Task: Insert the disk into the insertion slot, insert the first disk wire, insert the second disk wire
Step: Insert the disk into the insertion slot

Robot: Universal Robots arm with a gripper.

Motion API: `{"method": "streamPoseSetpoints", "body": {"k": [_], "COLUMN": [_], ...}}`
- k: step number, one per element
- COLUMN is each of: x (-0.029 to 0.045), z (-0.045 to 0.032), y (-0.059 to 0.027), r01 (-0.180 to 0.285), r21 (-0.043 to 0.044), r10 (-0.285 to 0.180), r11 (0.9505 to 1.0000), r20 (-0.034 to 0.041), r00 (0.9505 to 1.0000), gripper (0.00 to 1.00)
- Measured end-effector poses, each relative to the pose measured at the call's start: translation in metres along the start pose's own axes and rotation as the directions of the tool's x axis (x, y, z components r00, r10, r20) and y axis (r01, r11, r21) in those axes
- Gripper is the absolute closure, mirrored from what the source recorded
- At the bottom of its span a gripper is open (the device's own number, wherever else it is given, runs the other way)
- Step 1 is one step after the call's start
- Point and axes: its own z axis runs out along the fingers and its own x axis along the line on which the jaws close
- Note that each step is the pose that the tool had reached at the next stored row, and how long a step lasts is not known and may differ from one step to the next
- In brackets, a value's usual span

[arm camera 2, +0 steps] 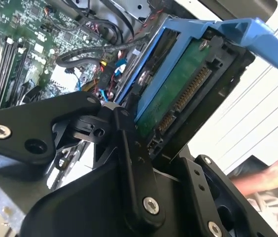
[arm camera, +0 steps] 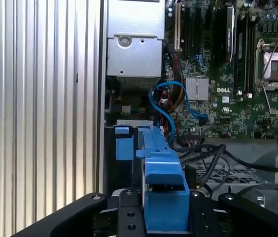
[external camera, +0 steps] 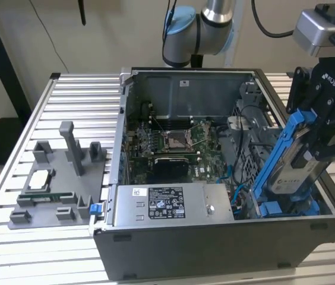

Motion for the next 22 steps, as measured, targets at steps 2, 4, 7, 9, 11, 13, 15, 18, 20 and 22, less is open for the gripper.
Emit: {"method": "streamPoseSetpoints", "body": {"k": [2, 4, 7, 9, 11, 13, 15, 18, 20, 22], "x": [0.0005, 0.0006, 0.0007, 0.0008, 0.0015, 0.0028, 0.0038, 0.0059, 0.0076, 0.0088], "z": [-0.0016, -0.0048, -0.0085, -0.0107, -0.012, -0.0129, -0.013, -0.0129, -0.0128, -0.0129], "y": [0.0, 0.0002, 0.0009, 0.0016, 0.0038, 0.0066, 0.0087, 0.0114, 0.0134, 0.0141], "r01": [0.001, 0.001, 0.002, 0.002, 0.003, 0.003, 0.004, 0.005, 0.006, 0.007], "r21": [0.0002, 0.0001, 0.0027, 0.0064, 0.0109, 0.0162, 0.0228, 0.0366, 0.0458, 0.0539], "r10": [-0.001, -0.001, -0.002, -0.002, -0.003, -0.004, -0.005, -0.007, -0.008, -0.009], "r11": [1.0, 1.0, 1.0, 1.0, 0.9999, 0.9999, 0.9997, 0.9993, 0.9989, 0.9985], "r20": [0.0077, 0.0163, 0.0287, 0.0342, 0.0378, 0.0388, 0.0385, 0.0384, 0.0384, 0.0382], "r00": [1.0, 0.9999, 0.9996, 0.9994, 0.9993, 0.9992, 0.9992, 0.9992, 0.9992, 0.9992], "gripper": [1.0, 1.0, 1.0, 1.0, 1.0, 1.0, 1.0, 1.0, 1.0, 1.0]}}
